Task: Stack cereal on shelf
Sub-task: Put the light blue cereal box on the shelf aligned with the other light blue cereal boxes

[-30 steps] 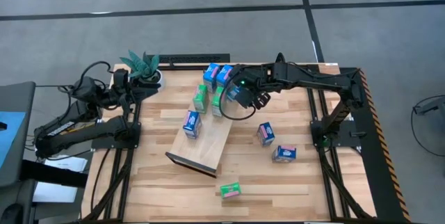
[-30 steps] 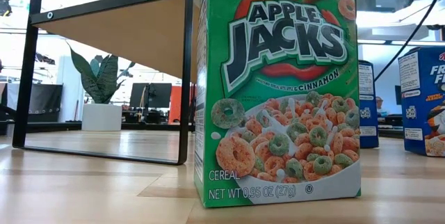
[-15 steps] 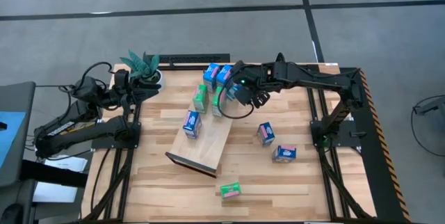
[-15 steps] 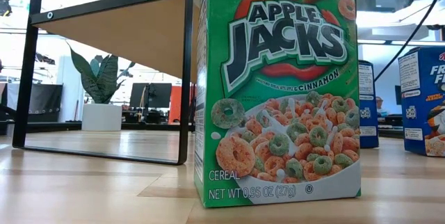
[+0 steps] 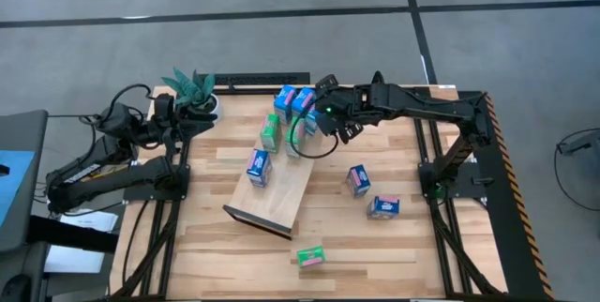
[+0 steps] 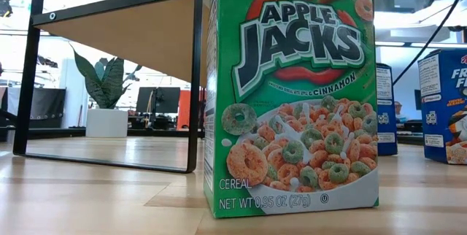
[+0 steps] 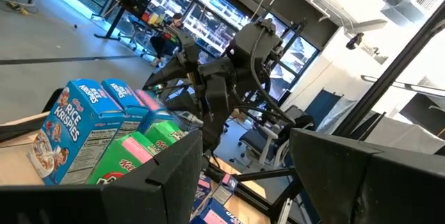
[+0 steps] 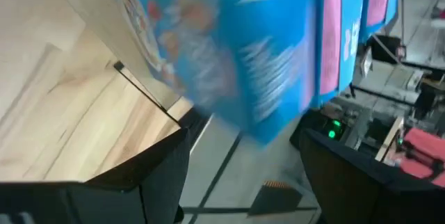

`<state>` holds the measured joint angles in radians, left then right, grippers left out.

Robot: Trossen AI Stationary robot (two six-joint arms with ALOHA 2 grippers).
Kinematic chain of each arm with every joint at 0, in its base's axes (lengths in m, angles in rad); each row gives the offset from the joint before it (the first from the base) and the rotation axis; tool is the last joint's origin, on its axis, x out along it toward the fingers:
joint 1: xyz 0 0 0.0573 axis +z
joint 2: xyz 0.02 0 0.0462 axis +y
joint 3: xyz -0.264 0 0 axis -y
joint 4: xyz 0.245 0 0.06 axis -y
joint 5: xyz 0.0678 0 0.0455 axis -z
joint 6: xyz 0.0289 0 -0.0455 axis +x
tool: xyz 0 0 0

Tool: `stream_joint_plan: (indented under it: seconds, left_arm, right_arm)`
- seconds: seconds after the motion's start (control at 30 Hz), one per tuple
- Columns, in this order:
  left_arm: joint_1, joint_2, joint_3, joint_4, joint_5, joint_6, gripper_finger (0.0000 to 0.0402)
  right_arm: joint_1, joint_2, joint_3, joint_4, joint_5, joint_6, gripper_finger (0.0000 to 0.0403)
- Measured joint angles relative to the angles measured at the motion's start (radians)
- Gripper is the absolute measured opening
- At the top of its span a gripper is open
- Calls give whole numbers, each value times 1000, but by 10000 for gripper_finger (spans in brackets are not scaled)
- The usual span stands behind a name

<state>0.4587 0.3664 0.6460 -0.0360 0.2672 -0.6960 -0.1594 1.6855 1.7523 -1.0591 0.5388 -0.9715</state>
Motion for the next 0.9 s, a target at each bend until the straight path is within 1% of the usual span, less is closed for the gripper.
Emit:
stream_joint_plan:
  seconds: [0.17,0.3,0.4,0.47,0.57,0.67,0.9]
  left_arm:
    - [0,0,0,0,0,-1,206]
    - [0,0,0,0,0,-3,206]
    - [0,0,0,0,-1,-3,206]
    - [0,0,0,0,-1,-3,206]
    - [0,0,0,-2,-2,3,206]
    - [0,0,0,-5,-2,9,206]
    - [0,0,0,-6,-2,11,206]
  right_arm:
    - [-13,-18,1,2,27,85,297]
    - [-17,-40,0,7,19,188,295]
    - [-18,-74,0,-1,-62,321,284]
    - [-21,-91,-1,0,-142,425,270]
    - [-28,-100,-10,-1,-223,556,236]
    - [-29,-97,-26,-3,-271,641,186]
    - [-15,-75,-121,66,-286,660,52]
